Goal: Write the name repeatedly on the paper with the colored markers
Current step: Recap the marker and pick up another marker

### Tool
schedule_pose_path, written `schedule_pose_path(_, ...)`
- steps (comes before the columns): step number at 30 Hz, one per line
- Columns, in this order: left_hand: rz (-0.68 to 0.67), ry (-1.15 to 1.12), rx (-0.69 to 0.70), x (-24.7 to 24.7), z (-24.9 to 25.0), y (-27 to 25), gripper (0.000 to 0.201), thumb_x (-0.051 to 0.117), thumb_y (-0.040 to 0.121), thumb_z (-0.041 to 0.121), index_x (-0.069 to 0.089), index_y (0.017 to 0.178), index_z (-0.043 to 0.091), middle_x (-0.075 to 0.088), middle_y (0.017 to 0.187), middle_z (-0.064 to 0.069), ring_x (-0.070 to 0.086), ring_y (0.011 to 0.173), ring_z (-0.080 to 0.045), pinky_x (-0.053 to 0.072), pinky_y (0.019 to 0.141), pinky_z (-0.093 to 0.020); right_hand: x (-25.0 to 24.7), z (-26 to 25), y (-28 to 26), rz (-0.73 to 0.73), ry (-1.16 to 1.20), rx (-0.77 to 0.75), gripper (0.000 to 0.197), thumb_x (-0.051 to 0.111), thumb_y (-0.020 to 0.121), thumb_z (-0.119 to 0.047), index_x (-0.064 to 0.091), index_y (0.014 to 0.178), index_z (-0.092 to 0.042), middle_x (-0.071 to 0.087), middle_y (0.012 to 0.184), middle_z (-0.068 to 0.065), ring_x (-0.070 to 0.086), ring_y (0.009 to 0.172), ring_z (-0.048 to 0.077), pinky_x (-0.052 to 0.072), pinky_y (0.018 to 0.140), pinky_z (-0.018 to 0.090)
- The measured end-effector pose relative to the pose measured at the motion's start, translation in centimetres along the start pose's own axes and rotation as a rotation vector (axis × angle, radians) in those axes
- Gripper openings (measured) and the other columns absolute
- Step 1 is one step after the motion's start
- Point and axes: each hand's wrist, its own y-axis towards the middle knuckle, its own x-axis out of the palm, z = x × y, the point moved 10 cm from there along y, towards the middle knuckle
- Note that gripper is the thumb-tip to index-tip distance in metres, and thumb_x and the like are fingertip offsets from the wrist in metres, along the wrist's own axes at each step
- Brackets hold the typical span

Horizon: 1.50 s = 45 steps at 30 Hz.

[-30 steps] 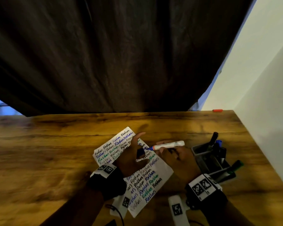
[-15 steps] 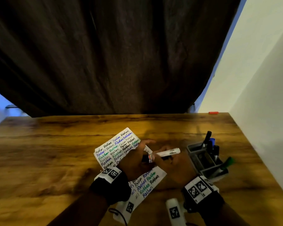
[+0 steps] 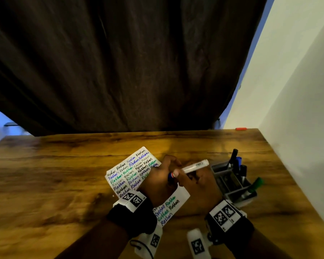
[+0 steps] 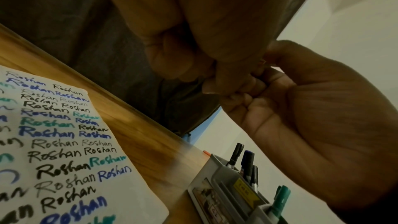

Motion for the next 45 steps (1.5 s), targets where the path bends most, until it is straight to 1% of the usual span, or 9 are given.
schedule_pose_path(4, -0.018, -0.038, -0.046, -0.1, -0.6, 0.4, 0.043, 0.065, 0.091, 0.016, 0.043, 0.127, 0.021, 0.064, 0.074, 0.003, 0.063, 0.062, -0.009, 0.049, 0.053, -0.020, 0.2, 1.0, 1.0, -0.052, -0.052, 0.081, 0.018, 0.071, 0.081, -0.045, 0.068, 0.078, -0.027, 0.072, 0.069, -0.006, 0.070, 0.063, 0.007, 0.052, 0.056, 0.024)
schedule_pose_path(7, -0.048, -0.140, -0.029, -0.2, 0.1, 0.7, 0.042, 0.071, 0.091, 0.031, 0.042, 0.122, 0.025, 0.060, 0.073, 0.010, 0.060, 0.061, 0.004, 0.040, 0.052, -0.010, -1.3, 3.0, 1.7, 0.000, -0.008, 0.200, 0.035, 0.071, 0.075, -0.057, 0.067, 0.073, -0.022, 0.073, 0.069, 0.002, 0.070, 0.064, 0.021, 0.058, 0.063, 0.044)
schedule_pose_path(11, -0.054, -0.131, -0.013, -1.2, -0.1, 0.8, 0.023, 0.056, 0.096, 0.046, 0.051, 0.113, 0.031, 0.059, 0.081, 0.015, 0.058, 0.069, 0.007, 0.036, 0.055, -0.008, -5.2, 3.1, 0.7, 0.050, -0.309, 0.126, 0.028, 0.070, 0.078, -0.051, 0.061, 0.063, -0.029, 0.064, 0.059, -0.008, 0.058, 0.055, 0.000, 0.045, 0.056, 0.019)
schedule_pose_path(17, -0.104, -0.116, 0.102, 0.9, 1.7, 1.6, 0.025, 0.057, 0.092, 0.057, 0.055, 0.102, 0.034, 0.064, 0.077, 0.014, 0.063, 0.070, 0.002, 0.042, 0.058, -0.011, -4.4, 0.9, -1.7, -0.039, -0.442, -0.188, 0.030, 0.073, 0.077, -0.046, 0.069, 0.100, -0.027, 0.048, 0.088, -0.026, 0.053, 0.078, -0.011, 0.039, 0.065, 0.003)
schedule_pose_path(25, -0.291, -0.387, 0.154, 5.6, 5.7, 3.2, 0.026, 0.062, 0.093, 0.046, 0.054, 0.115, 0.034, 0.071, 0.093, -0.001, 0.070, 0.081, -0.020, 0.057, 0.075, -0.048, -9.1, 1.0, -3.1, 0.140, -0.486, -0.157, 0.021, 0.058, 0.084, -0.044, 0.063, 0.076, -0.025, 0.056, 0.067, -0.013, 0.052, 0.058, 0.001, 0.039, 0.058, 0.007)
schedule_pose_path(31, -0.264, -0.323, 0.157, 7.1, 4.4, 4.5, 0.014, 0.060, 0.097, 0.042, 0.057, 0.109, 0.035, 0.046, 0.057, 0.009, 0.050, 0.052, -0.016, 0.051, 0.056, -0.053, -18.4, 3.8, -5.1, 0.472, -0.346, 0.055, 0.033, 0.077, 0.079, -0.029, 0.052, 0.057, -0.023, 0.056, 0.059, -0.003, 0.055, 0.056, 0.009, 0.039, 0.053, 0.015)
schedule_pose_path(37, -0.319, -0.351, 0.103, 9.4, 2.5, 4.9, 0.036, 0.055, 0.090, 0.065, 0.056, 0.114, 0.038, 0.060, 0.078, -0.017, 0.062, 0.070, -0.042, 0.054, 0.060, -0.061, -17.9, 7.4, -5.8, 0.454, -0.421, 0.167, 0.030, 0.077, 0.079, -0.026, 0.056, 0.060, -0.019, 0.058, 0.061, -0.008, 0.057, 0.063, -0.001, 0.037, 0.053, 0.005)
schedule_pose_path(41, -0.311, -0.299, 0.119, 9.3, 2.1, 5.2, 0.024, 0.055, 0.092, 0.059, 0.056, 0.108, 0.041, 0.056, 0.068, -0.004, 0.060, 0.066, -0.035, 0.053, 0.061, -0.056, -16.4, 9.0, -5.8, 0.376, -0.456, 0.170, 0.037, 0.077, 0.079, -0.023, 0.051, 0.059, -0.039, 0.053, 0.054, -0.013, 0.057, 0.062, -0.006, 0.037, 0.052, 0.004)
schedule_pose_path(45, -0.307, -0.293, 0.104, 9.4, 1.4, 5.3, 0.026, 0.054, 0.091, 0.058, 0.057, 0.106, 0.037, 0.057, 0.066, -0.002, 0.058, 0.061, -0.022, 0.051, 0.059, -0.045, -15.8, 9.8, -5.6, 0.317, -0.460, 0.212, 0.004, 0.076, 0.080, -0.026, 0.072, 0.079, -0.025, 0.059, 0.067, -0.022, 0.059, 0.070, -0.018, 0.041, 0.057, 0.005)
